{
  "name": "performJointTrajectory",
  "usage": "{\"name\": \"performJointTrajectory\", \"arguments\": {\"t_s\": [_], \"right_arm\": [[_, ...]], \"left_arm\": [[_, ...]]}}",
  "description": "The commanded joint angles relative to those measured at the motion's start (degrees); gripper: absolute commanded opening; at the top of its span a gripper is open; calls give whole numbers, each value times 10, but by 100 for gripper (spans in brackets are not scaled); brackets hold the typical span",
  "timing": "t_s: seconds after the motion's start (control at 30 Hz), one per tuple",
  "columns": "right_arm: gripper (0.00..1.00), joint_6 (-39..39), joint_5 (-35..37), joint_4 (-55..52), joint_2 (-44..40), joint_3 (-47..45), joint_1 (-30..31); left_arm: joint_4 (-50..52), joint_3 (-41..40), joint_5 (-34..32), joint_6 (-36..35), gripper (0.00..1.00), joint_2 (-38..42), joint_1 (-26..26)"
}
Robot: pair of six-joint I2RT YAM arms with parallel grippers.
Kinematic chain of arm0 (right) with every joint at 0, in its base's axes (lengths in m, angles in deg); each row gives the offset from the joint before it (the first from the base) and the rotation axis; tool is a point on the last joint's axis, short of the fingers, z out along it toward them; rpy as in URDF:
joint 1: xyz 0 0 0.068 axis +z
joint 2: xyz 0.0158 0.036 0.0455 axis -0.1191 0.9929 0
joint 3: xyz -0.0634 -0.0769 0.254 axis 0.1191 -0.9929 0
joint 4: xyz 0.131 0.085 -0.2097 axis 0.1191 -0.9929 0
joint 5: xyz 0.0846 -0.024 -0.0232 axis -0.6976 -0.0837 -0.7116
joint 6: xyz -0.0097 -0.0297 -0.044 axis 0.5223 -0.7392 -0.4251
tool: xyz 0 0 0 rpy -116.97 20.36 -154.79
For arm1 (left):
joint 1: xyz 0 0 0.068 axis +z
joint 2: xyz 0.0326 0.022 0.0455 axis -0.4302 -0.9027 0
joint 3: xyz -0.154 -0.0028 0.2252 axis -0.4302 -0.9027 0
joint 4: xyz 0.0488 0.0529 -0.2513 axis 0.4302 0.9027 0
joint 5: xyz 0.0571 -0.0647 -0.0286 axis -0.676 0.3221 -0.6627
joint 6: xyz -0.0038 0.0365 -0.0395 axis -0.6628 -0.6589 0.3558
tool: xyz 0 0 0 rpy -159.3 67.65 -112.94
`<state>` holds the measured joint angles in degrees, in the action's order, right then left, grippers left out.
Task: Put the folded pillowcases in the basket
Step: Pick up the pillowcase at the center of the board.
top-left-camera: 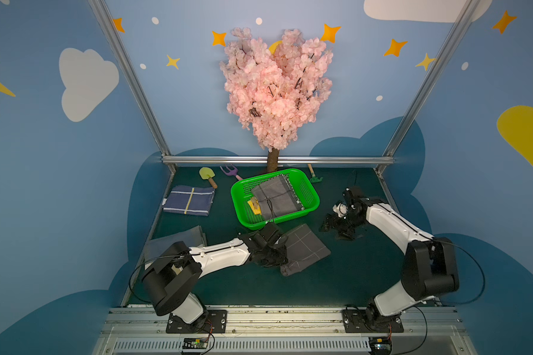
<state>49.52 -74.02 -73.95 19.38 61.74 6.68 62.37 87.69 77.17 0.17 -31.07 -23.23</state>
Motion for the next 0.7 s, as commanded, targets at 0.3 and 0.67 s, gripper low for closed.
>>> {"name": "performJointTrajectory", "arguments": {"t_s": [0.3,0.67], "right_arm": [[85,-115,-95,7,140,32,47],[65,-83,-99,75,150,-42,109]], "left_arm": [[71,-3,42,-86,3,-27,20],[79,-11,25,-99,3,-5,43]]}}
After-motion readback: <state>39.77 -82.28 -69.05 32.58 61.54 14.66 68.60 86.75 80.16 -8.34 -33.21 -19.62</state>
